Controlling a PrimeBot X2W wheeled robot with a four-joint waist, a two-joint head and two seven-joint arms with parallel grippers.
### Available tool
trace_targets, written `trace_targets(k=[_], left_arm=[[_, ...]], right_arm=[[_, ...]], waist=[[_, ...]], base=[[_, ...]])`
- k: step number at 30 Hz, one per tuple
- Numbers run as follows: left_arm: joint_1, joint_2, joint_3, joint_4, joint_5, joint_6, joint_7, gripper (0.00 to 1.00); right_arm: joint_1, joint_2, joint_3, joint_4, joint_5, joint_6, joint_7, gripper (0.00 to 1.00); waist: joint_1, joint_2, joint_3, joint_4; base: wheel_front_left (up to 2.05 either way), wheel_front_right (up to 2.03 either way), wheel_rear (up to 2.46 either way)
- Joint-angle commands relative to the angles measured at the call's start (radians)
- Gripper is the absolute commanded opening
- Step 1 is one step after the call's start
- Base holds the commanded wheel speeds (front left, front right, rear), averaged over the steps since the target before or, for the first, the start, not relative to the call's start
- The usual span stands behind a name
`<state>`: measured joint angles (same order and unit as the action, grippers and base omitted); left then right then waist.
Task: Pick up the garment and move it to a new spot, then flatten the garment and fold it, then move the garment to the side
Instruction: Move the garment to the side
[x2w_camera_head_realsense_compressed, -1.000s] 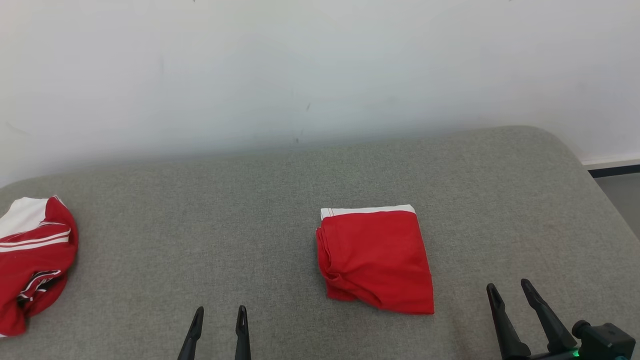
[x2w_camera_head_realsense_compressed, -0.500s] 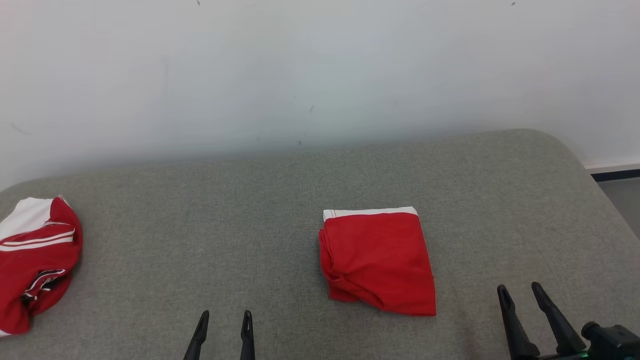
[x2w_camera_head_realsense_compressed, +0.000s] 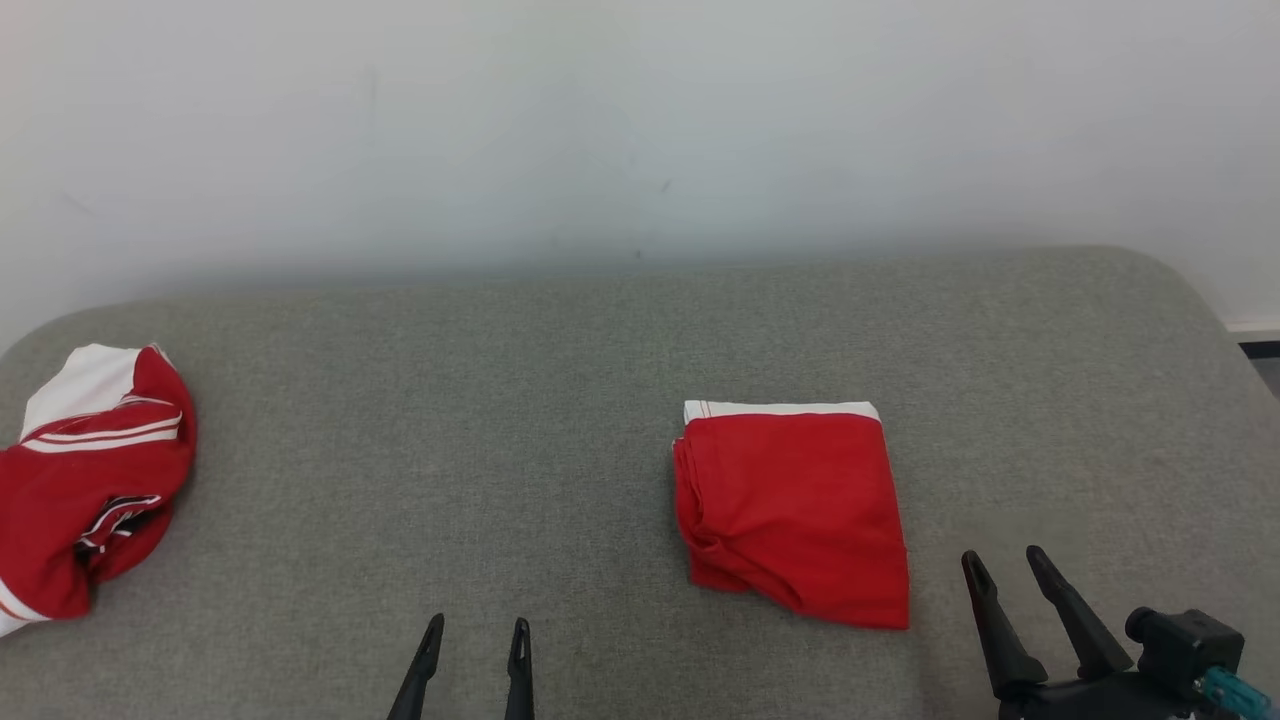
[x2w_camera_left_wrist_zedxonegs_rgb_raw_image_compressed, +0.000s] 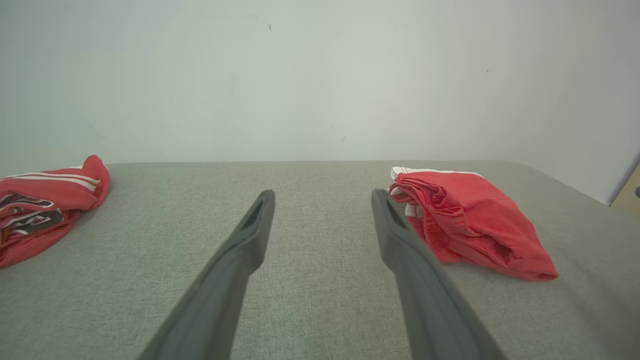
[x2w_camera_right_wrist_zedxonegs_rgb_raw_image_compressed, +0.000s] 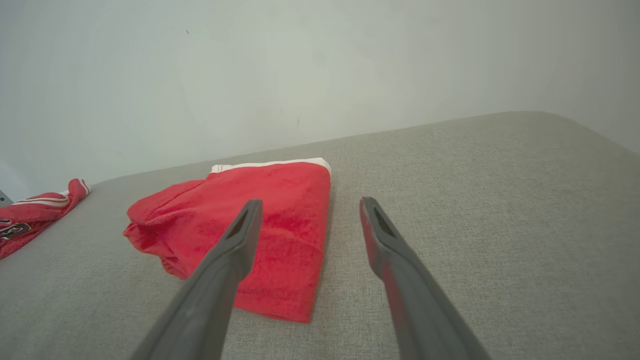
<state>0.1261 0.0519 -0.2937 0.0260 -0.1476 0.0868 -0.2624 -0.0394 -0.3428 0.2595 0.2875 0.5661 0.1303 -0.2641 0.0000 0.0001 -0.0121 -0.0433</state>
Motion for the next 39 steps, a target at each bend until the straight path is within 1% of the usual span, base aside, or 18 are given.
trace_targets(k=[1,5,6,9,14,18,21,24,30,31,32,33,35,39], left_arm=[[-0.015,-0.002,-0.009,0.005,0.018,-0.006,-0.002,1.0],[-0.035,-0.002,-0.031,0.013,0.023,-0.011,-0.002,1.0],[-0.035,-0.002,-0.031,0.013,0.023,-0.011,-0.002,1.0],[-0.051,-0.002,-0.048,0.02,0.023,-0.012,-0.002,1.0],[-0.076,-0.002,-0.072,0.027,0.016,-0.008,-0.002,1.0],[-0.095,-0.002,-0.091,0.034,0.016,-0.008,-0.002,1.0],[-0.113,-0.002,-0.103,0.039,0.014,-0.008,-0.002,1.0],[-0.123,-0.002,-0.11,0.042,0.013,-0.005,-0.002,1.0],[-0.135,-0.002,-0.12,0.049,0.015,-0.004,-0.002,1.0],[-0.138,-0.002,-0.122,0.051,0.017,-0.006,-0.002,1.0],[-0.142,-0.002,-0.124,0.052,0.018,-0.007,-0.002,1.0],[-0.146,-0.002,-0.125,0.053,0.019,-0.008,-0.002,1.0],[-0.15,-0.002,-0.126,0.054,0.02,-0.007,-0.002,1.0],[-0.15,-0.002,-0.121,0.049,0.02,-0.002,-0.002,1.0]], right_arm=[[-0.03,-0.008,0.021,0.031,0.048,0.001,-0.001,1.0],[-0.122,-0.039,0.095,0.138,0.208,0.001,0.001,1.0],[-0.122,-0.039,0.095,0.138,0.208,0.001,0.001,1.0],[-0.181,-0.066,0.153,0.192,0.335,0.001,0.024,1.0],[-0.251,-0.124,0.221,0.222,0.55,0.001,0.09,1.0],[-0.286,-0.161,0.247,0.244,0.676,0.001,0.118,1.0],[-0.3,-0.185,0.271,0.259,0.74,0.001,0.141,1.0],[-0.31,-0.196,0.296,0.266,0.791,0.001,0.159,1.0],[-0.333,-0.2,0.341,0.31,0.842,0.001,0.165,1.0],[-0.337,-0.197,0.35,0.317,0.847,0.001,0.167,0.93],[-0.34,-0.197,0.359,0.321,0.849,0.001,0.166,0.8],[-0.344,-0.197,0.366,0.325,0.854,0.001,0.164,0.45],[-0.352,-0.199,0.378,0.325,0.856,0.001,0.153,0.0],[-0.374,-0.215,0.399,0.31,0.861,0.001,0.134,0.0]], waist=[[0.0,-0.0001,0.025,0.029],[0.0,-0.0001,0.054,0.065],[0.0,-0.0001,0.054,0.065],[0.0,-0.0001,0.069,0.089],[0.0,-0.0001,0.098,0.125],[0.0,-0.0001,0.121,0.152],[0.0,-0.0001,0.137,0.171],[0.0,-0.0001,0.149,0.184],[0.0,-0.0001,0.16,0.197],[0.0,-0.0001,0.162,0.199],[0.0,-0.0001,0.163,0.2],[0.0,-0.0001,0.164,0.201],[0.0,-0.0001,0.167,0.2],[0.0,-0.0001,0.177,0.185]], base=[[0.0,0.0,0.0],[0.0,0.0,0.0],[0.0,0.0,0.0],[0.0,0.0,0.0],[0.0,0.0,0.0],[0.0,0.0,0.0],[0.0,0.0,0.0],[0.0,0.0,0.0],[0.0,0.0,0.0],[0.0,0.0,0.0],[0.0,0.0,0.0],[0.0,0.0,0.0],[0.0,0.0,0.0],[0.0,0.0,0.0]])
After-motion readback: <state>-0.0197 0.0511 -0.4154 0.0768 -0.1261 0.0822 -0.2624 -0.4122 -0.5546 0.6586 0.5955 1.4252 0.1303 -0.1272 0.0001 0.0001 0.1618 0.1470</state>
